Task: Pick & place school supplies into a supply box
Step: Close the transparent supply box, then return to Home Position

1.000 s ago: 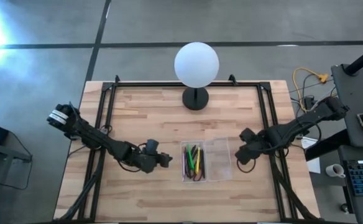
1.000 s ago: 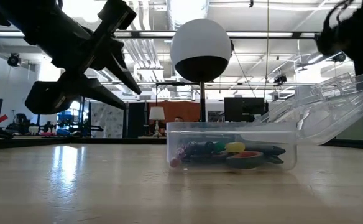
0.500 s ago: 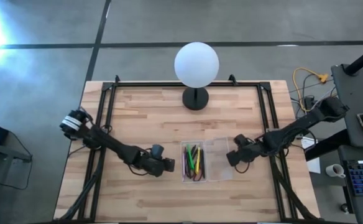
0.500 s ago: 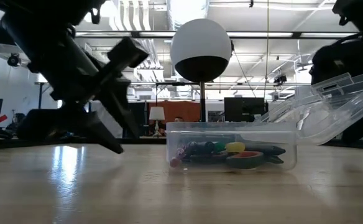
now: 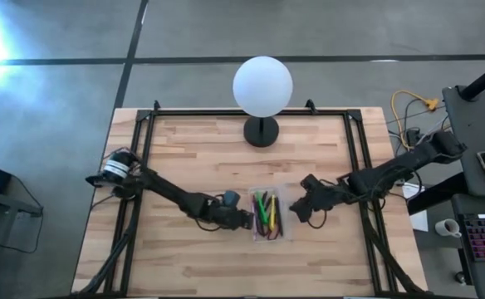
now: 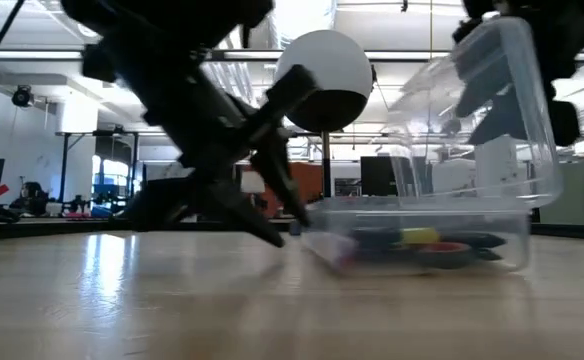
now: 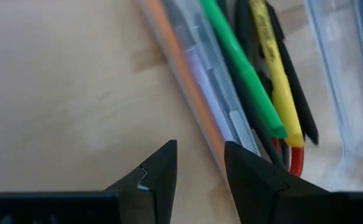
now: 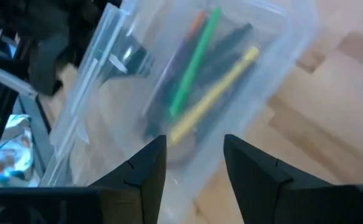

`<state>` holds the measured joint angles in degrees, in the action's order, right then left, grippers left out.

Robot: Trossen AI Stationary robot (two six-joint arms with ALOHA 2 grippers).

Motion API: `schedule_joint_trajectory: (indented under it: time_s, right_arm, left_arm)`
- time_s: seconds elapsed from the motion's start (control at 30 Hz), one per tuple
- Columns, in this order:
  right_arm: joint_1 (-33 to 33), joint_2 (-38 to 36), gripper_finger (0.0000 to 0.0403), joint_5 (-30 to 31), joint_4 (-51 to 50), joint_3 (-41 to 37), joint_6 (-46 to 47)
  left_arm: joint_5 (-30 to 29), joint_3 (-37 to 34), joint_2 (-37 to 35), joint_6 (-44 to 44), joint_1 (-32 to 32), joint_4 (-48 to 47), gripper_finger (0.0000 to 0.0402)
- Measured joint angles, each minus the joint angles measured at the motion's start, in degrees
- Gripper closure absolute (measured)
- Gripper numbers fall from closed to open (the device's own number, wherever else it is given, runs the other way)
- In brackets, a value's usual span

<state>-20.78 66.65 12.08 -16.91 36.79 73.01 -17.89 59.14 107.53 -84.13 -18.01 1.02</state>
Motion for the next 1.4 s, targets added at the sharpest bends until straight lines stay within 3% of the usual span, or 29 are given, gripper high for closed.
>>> schedule_joint_trajectory:
  time_s: [0.17,0.37,0.6,0.87,1.17,1.4]
  right_arm:
    - [3.16,5.32,0.025,-2.41,1.19,2.02,-1.42]
    - [3.3,16.04,0.025,-7.83,10.48,4.24,-3.81]
    - [3.15,25.41,0.025,-10.69,12.74,7.03,-3.41]
    - [3.15,24.92,0.025,-9.6,12.98,7.19,-4.29]
    - [3.86,24.18,0.025,-9.18,11.87,6.91,-5.53]
    - [3.87,16.75,0.025,-6.84,8.93,6.23,-10.53]
  left_arm:
    - [0.31,4.79,3.19,4.21,1.41,0.08,0.0284]
    - [0.05,6.73,4.75,5.14,2.66,0.03,0.0284]
    - [-4.98,4.56,-1.67,1.13,0.63,-1.24,0.0284]
    - [-3.66,3.98,-0.75,1.28,0.44,-1.9,0.0284]
    - [0.4,3.7,5.93,-0.33,0.77,2.96,0.0284]
    - [0.8,3.47,1.48,4.23,-0.32,-12.04,0.0284]
